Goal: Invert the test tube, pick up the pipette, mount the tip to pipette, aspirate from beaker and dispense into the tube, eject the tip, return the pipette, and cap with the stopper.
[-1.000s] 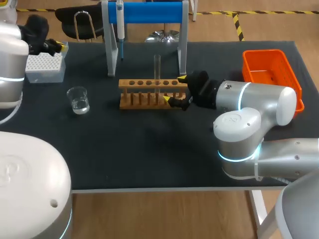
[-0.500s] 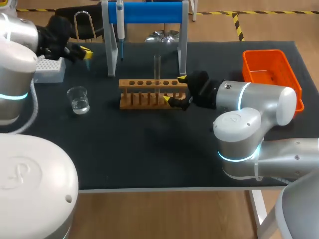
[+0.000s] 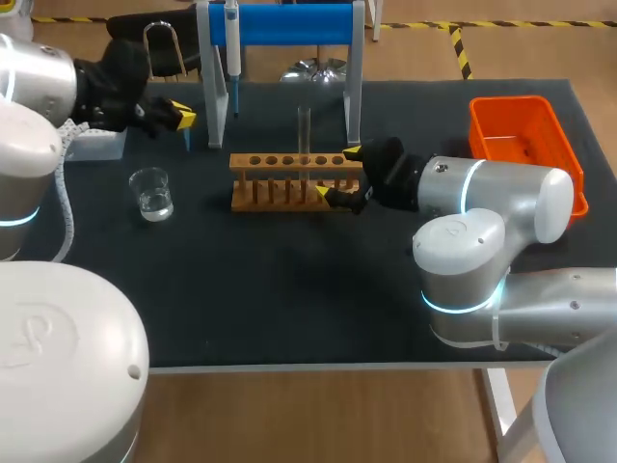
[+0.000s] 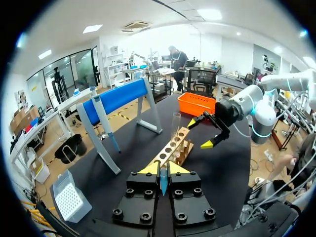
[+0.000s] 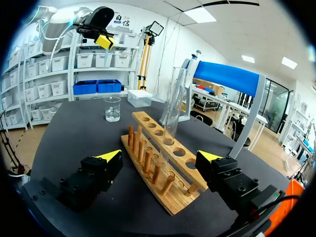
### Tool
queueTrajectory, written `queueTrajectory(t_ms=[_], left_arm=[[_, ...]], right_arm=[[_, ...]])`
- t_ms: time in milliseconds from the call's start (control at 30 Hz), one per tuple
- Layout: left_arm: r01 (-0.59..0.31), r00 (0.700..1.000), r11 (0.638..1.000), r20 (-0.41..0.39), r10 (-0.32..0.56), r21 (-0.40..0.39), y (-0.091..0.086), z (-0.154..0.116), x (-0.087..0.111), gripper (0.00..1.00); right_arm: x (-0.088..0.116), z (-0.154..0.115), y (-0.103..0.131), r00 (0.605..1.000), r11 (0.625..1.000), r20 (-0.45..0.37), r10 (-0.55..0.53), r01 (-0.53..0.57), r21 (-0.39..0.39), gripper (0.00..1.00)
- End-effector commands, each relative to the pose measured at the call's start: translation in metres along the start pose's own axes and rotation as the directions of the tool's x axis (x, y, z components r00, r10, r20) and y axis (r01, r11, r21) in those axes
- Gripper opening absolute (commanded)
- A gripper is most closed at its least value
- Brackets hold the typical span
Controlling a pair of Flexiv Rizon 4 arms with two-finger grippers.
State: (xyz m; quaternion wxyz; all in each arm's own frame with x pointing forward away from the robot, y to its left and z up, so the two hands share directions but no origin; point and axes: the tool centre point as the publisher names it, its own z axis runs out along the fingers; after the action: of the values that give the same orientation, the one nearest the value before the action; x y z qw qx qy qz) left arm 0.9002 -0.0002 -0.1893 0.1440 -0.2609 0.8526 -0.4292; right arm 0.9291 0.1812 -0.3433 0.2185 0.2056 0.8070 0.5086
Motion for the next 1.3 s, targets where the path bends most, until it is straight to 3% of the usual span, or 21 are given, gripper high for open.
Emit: queueTrajectory(t_ms=[33, 200, 367, 633, 800, 1000, 1233, 1300], left_arm=[[0.000, 1.000, 1.000, -0.004, 0.000, 0.000, 0.000, -0.001, -0.001, 0.00], [-0.012, 1.000, 1.000, -0.025, 0.012, -0.011, -0.003, 0.002, 0.003, 0.00], [-0.041, 0.995, 0.999, -0.093, 0.039, -0.027, -0.018, 0.014, 0.037, 0.00], [-0.063, 0.979, 0.998, -0.194, 0.056, -0.028, -0.052, 0.040, 0.108, 0.00], [-0.059, 0.976, 0.998, -0.211, 0.055, -0.011, -0.066, 0.046, 0.143, 0.00], [-0.074, 0.974, 0.997, -0.215, 0.073, 0.005, -0.076, 0.051, 0.177, 0.00], [-0.079, 0.964, 0.995, -0.249, 0.090, 0.053, -0.084, 0.054, 0.199, 0.00], [-0.090, 0.966, 0.996, -0.242, 0.091, 0.013, -0.087, 0.056, 0.204, 0.00]], right_arm=[[0.000, -0.001, 0.001, 1.000, 1.000, -0.003, 0.000, 0.000, 0.004, 1.00], [0.000, -0.001, 0.001, 1.000, 1.000, -0.003, 0.000, 0.000, 0.004, 1.00], [0.000, -0.001, 0.001, 1.000, 1.000, -0.003, 0.000, 0.000, 0.004, 1.00], [0.000, -0.001, 0.001, 1.000, 1.000, -0.003, 0.000, 0.000, 0.004, 1.00], [0.000, -0.001, 0.001, 1.000, 1.000, -0.003, 0.000, 0.000, 0.004, 1.00], [0.000, -0.001, 0.001, 1.000, 1.000, -0.003, 0.000, 0.000, 0.004, 1.00], [0.000, -0.001, 0.001, 1.000, 1.000, -0.003, 0.000, 0.000, 0.004, 1.00], [0.000, -0.001, 0.001, 1.000, 1.000, -0.003, 0.000, 0.000, 0.004, 1.00]])
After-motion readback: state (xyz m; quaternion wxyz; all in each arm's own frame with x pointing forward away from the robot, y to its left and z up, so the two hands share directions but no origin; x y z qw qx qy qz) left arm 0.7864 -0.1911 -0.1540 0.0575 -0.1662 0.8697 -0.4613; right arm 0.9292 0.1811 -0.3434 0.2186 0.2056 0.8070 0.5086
